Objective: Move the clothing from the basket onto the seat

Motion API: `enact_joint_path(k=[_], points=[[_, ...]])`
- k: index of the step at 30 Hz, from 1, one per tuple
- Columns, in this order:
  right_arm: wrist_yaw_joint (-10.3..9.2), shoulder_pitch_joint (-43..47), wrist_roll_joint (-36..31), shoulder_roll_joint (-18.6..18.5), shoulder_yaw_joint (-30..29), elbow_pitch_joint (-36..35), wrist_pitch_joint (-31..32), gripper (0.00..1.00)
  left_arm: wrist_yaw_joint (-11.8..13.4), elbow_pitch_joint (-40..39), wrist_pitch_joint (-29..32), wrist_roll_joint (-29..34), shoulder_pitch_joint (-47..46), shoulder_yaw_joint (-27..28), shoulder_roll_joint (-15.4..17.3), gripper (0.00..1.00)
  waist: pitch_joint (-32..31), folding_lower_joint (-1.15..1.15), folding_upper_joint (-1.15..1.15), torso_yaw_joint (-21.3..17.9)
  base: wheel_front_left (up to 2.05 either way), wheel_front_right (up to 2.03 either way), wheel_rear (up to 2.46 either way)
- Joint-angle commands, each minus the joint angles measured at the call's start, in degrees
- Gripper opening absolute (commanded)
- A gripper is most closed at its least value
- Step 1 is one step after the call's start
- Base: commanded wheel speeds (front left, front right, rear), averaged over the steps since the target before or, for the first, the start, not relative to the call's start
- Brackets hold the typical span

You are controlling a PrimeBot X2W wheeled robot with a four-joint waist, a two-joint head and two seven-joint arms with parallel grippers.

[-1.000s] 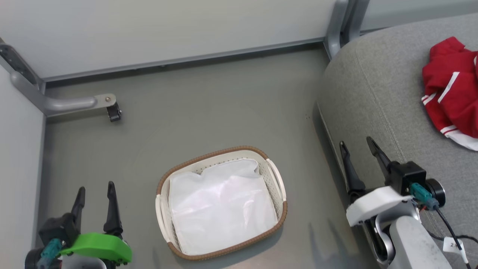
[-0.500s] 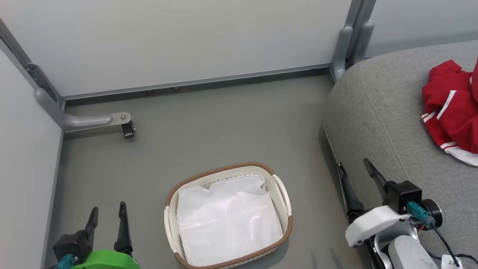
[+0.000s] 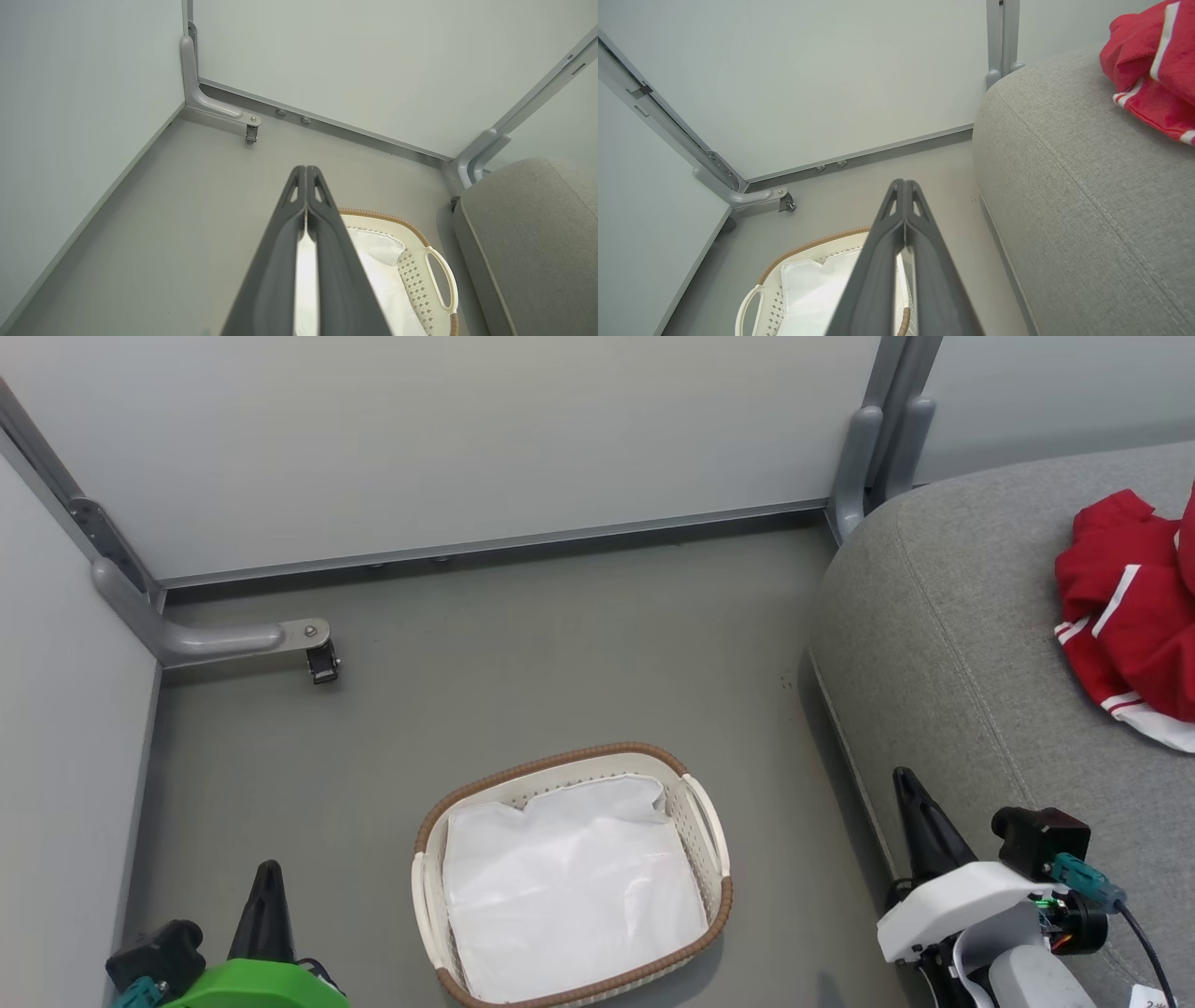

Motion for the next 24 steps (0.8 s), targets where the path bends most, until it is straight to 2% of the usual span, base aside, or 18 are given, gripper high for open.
enact_joint_path(k=[1, 24], points=[[-0.01, -0.58, 2.59, -0.32, -0.52, -1.22, 0.59, 0.0, -0.02, -1.28, 0.43, -2.25, -0.95, 0.38, 0.17, 0.0, -0.04, 0.0, 0.0, 0.02, 0.0, 0.0, 0.0], [-0.02, 0.06, 23.59, -0.61, -3.26, -2.84, 5.87, 0.0, -0.05, -4.08, 5.7, -21.72, -2.3, 1.4, -0.09, 0.0, -0.67, 0.0, 0.0, 0.25, 0.0, 0.0, 0.0]])
